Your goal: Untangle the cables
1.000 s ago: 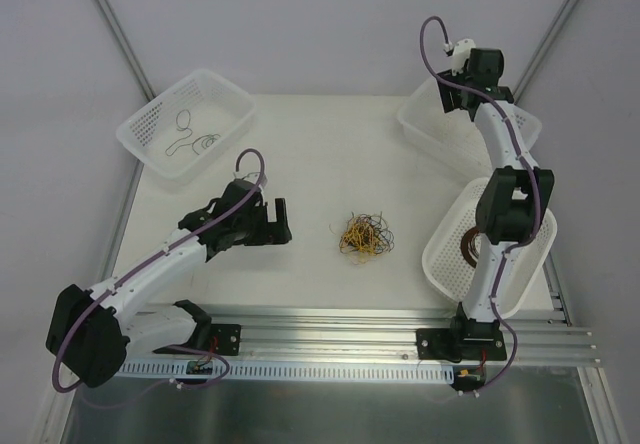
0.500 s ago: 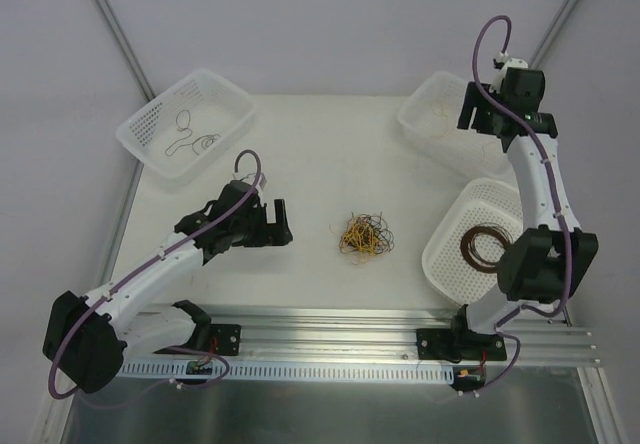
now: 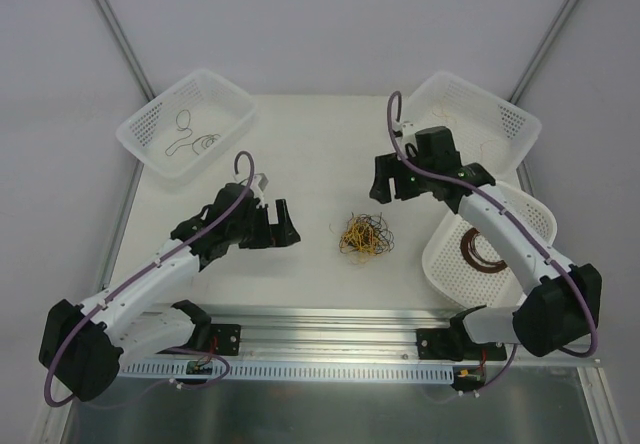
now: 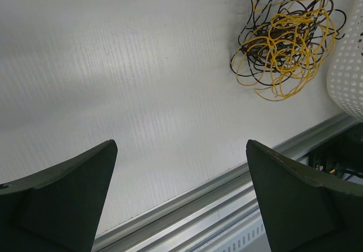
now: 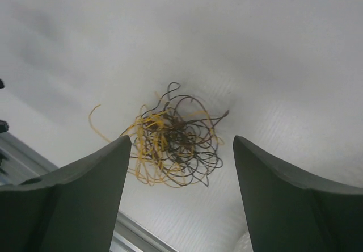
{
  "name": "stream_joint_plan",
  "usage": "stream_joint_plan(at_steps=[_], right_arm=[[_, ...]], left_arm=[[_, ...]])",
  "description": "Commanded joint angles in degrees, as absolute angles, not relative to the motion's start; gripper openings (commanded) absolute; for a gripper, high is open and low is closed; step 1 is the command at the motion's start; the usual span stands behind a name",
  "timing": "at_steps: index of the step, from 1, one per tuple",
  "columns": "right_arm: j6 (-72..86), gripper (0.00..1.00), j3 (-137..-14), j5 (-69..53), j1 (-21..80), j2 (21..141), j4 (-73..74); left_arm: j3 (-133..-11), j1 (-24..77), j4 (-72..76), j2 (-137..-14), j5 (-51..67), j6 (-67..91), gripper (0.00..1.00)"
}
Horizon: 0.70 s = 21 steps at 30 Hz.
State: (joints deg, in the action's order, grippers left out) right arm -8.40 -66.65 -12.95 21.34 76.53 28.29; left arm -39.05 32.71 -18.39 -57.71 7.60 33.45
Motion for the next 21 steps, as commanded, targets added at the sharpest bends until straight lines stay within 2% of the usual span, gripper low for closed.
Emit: stream_joint_plan(at_steps=[1, 6, 11, 14, 15, 21], right_arm=[[-10.1, 0.77, -65.92, -13.72, 26.35, 73.83, 27.95], [-8.53, 0.68, -66.09, -6.51, 33.12, 74.97, 28.56], [0.76, 0.63, -66.53, 5.07, 40.59, 77.42, 29.44], [7.18, 0.52, -65.83, 8.69, 42.71, 78.48, 29.53], [8.42, 0.45, -65.48, 9.31, 43.15, 79.1, 29.1], [14.75, 0.41, -66.01, 11.87, 46.14, 82.61, 27.86]], left_arm=[[-37.88, 33.49, -15.03, -56.69, 11.07, 36.56, 0.99], [-36.13, 33.75, -14.5, -55.29, 11.16, 38.67, 0.99], [-33.32, 34.01, -14.24, -53.09, 10.63, 41.57, 0.98], [-31.91, 34.01, -14.15, -51.51, 10.2, 42.71, 0.99], [-31.64, 34.1, -14.06, -50.72, 10.11, 42.8, 0.99], [-30.67, 34.1, -14.24, -49.75, 10.11, 42.98, 0.98]])
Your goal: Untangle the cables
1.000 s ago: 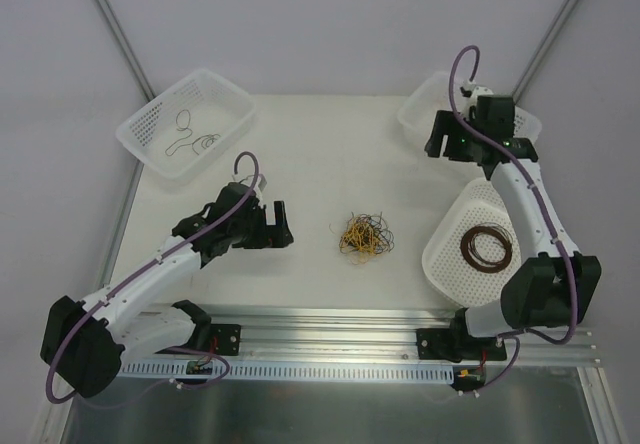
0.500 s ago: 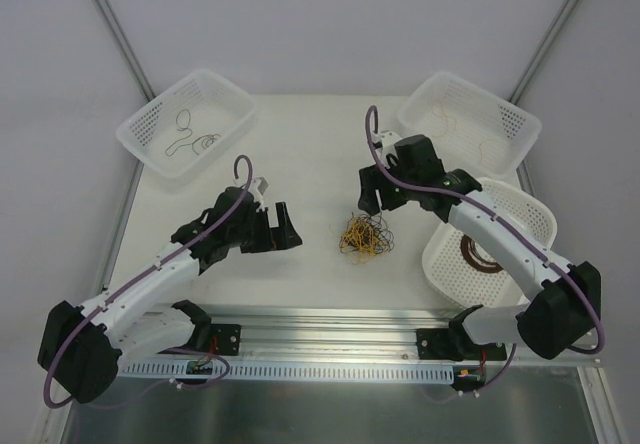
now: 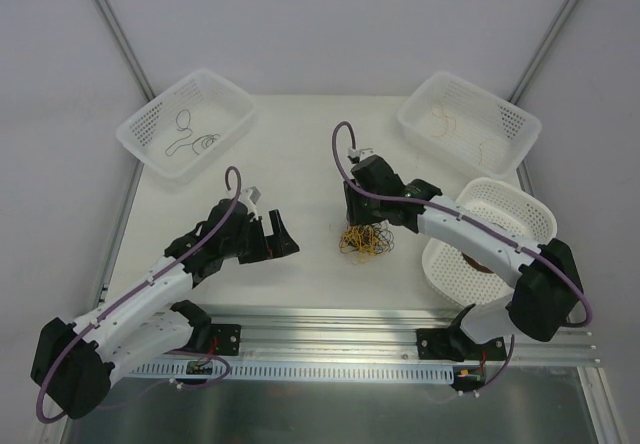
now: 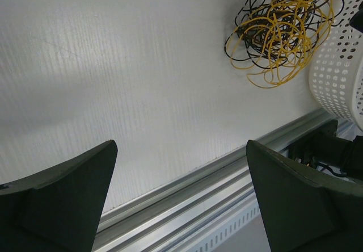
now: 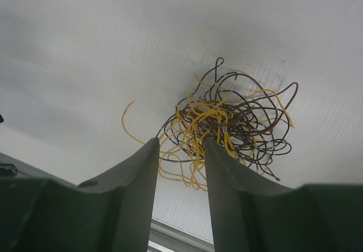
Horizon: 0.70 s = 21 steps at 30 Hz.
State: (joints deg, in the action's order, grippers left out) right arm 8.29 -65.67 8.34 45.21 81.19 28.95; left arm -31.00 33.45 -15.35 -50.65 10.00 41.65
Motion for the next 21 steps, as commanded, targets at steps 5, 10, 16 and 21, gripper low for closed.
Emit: stream_joint_plan(at_steps=[5, 10, 16, 21], right_arm=[[18.19, 0.34, -66.36, 12.74, 46.58, 87.27, 26.9], [18.37, 0.21, -66.09, 13.45, 47.19, 89.12, 26.19], [10.3, 0.01, -72.49, 16.08, 50.7, 86.31, 29.17], [1.42, 0.01, -84.26, 12.66, 52.64, 84.2, 35.15]], left_arm=[[-30.24, 34.01, -14.15, -49.48, 10.63, 42.98, 0.99], [-29.44, 34.1, -14.15, -48.34, 10.72, 42.98, 0.99], [-30.14, 34.1, -14.06, -48.78, 11.07, 41.93, 0.99], [-32.95, 34.1, -13.98, -50.62, 11.69, 39.47, 0.99]])
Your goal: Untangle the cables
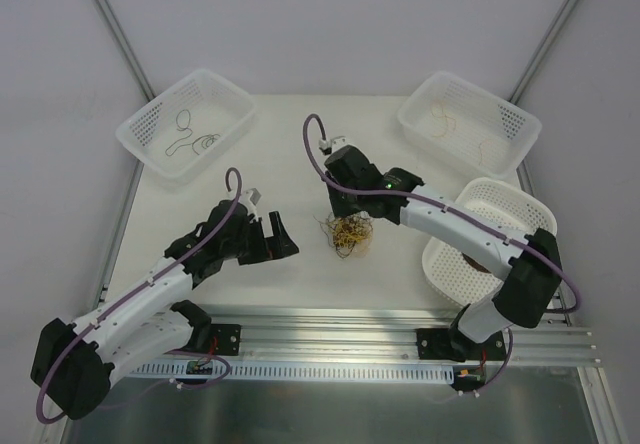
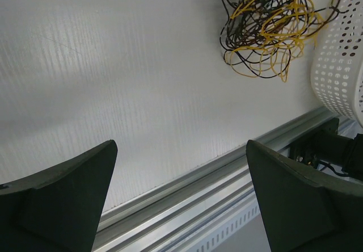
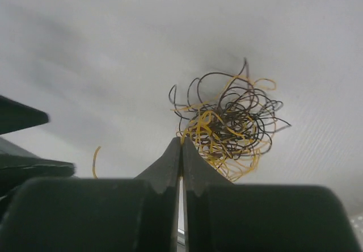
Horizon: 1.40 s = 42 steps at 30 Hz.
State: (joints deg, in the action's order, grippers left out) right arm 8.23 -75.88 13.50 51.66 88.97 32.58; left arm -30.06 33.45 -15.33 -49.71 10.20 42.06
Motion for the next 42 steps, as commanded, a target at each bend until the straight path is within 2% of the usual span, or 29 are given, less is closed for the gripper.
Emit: stream_joint_plan(at_steps=[1, 7, 14, 22, 31, 36, 42], right_arm=[[0.71, 0.01, -85.94, 11.09, 52.99, 84.03, 36.11], [-3.51, 0.01, -92.1, 1.52, 53.09, 82.01, 38.76], [-3.6, 0.01, -92.37, -7.38, 53.26, 79.19, 34.37], [-2.37, 0.01, -94.66, -13.26, 53.52, 78.84, 31.56], [-2.02, 0.01, -94.75, -13.19, 53.52, 77.96, 30.24], [-2.55, 0.01, -93.25, -9.85, 53.61, 76.56, 30.5], [-3.6, 0.01, -92.9, -7.56, 53.53, 75.15, 30.67]], left_arm=[[-34.09, 34.01, -13.97, -50.62, 12.04, 38.94, 0.99], [-37.35, 34.28, -10.82, -50.45, 12.48, 33.41, 0.99], [-35.34, 34.89, -1.61, -48.78, 10.46, 30.67, 0.99], [-33.48, 35.77, 6.23, -54.57, 2.64, 31.82, 0.92], [-31.65, 43.15, 20.29, -60.82, 9.31, 29.44, 0.91], [-24.9, 43.33, 20.22, -57.84, 3.97, 33.92, 0.89], [-21.46, 43.33, 12.75, -53.53, -0.95, 33.75, 0.88]])
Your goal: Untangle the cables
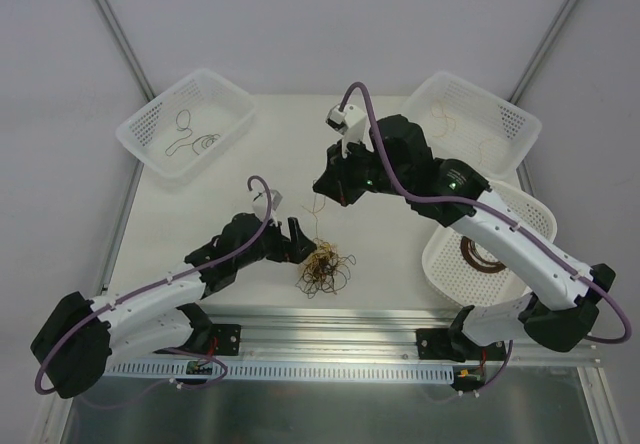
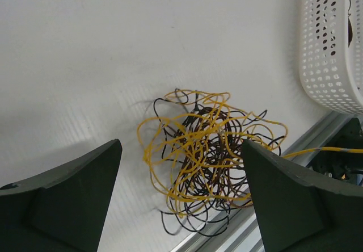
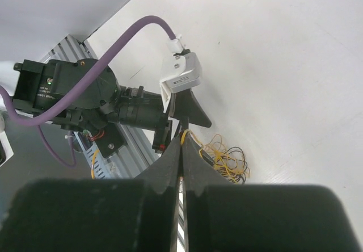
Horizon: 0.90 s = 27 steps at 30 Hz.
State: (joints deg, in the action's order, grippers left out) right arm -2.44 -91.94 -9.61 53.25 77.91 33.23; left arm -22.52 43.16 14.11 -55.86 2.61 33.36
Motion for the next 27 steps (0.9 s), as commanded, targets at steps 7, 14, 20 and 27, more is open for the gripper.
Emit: stream_joint_plan(at_steps=[7, 14, 20, 27], right_arm=[[-3.34, 0.01, -92.73, -6.5, 53.53, 75.76, 29.8], [-2.81, 0.01, -92.64, -6.68, 53.53, 76.29, 28.83], [-1.93, 0.01, -92.55, -8.17, 53.61, 77.17, 27.78], [-0.88, 0.01, -93.07, -9.4, 53.53, 77.52, 26.63]], left_arm=[[-16.09, 43.33, 11.52, -41.34, -3.86, 34.89, 0.89], [-13.62, 43.33, 12.22, -33.22, 2.97, 27.53, 0.95], [-15.99, 43.33, 19.75, -41.03, 3.17, 23.3, 0.95], [-20.65, 43.42, 29.86, -59.03, -4.12, 22.5, 0.89]])
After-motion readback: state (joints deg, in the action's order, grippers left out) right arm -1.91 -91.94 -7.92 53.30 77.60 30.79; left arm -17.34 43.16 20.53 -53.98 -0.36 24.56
